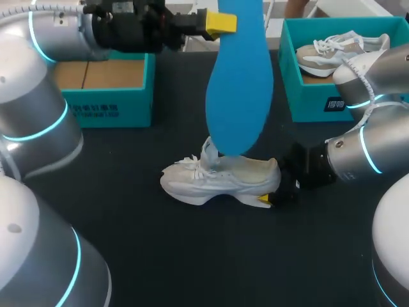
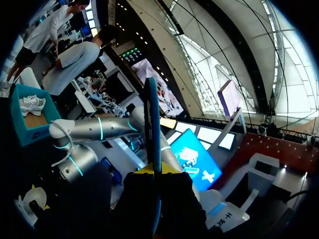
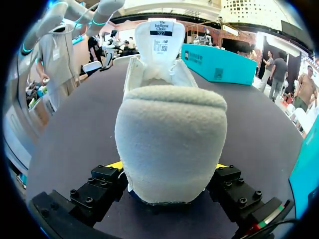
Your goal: Take the shoe out of the shoebox, open the shoe tongue, remove and reinsert the insole, then place the shoe into the shoebox
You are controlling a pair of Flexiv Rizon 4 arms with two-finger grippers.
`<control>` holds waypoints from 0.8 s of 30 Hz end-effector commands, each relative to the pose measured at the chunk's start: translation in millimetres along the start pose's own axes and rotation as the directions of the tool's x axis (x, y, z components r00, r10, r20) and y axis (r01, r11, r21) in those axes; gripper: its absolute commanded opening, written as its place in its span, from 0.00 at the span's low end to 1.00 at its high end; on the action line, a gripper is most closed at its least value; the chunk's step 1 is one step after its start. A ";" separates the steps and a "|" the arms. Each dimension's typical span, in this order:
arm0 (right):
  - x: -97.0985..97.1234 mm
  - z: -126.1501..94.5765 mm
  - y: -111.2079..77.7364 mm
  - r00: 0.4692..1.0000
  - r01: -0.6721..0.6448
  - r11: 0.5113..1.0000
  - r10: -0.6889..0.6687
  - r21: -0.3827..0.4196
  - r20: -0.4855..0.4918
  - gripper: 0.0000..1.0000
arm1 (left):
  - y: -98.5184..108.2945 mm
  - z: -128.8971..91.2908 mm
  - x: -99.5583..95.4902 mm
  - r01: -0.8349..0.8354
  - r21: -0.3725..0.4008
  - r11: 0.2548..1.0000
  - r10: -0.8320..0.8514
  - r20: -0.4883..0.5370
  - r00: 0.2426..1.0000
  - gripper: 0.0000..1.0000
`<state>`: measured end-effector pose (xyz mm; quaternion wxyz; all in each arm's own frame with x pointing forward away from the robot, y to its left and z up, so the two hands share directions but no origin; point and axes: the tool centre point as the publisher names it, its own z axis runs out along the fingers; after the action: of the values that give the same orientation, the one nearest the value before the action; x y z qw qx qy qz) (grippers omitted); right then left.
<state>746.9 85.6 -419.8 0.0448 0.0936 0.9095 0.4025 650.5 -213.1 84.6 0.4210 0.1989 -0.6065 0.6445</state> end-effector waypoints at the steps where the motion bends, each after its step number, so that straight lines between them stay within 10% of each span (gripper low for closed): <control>1: -2.8 9.0 -10.8 0.549 -0.001 1.000 -0.005 -0.007 -0.836 0.00 | 9.5 0.9 0.2 0.031 0.031 0.999 -0.030 -0.032 0.999 0.00; 24: -2.8 9.0 -10.8 0.549 -0.001 1.000 -0.005 -0.007 -0.836 0.00 | 26.8 13.0 -2.3 0.092 -0.008 0.996 -0.092 -0.058 0.994 0.00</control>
<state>746.9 85.6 -419.8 0.0447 0.0936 0.9095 0.4026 626.4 -220.7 69.1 0.4677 0.2077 -0.5860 0.6283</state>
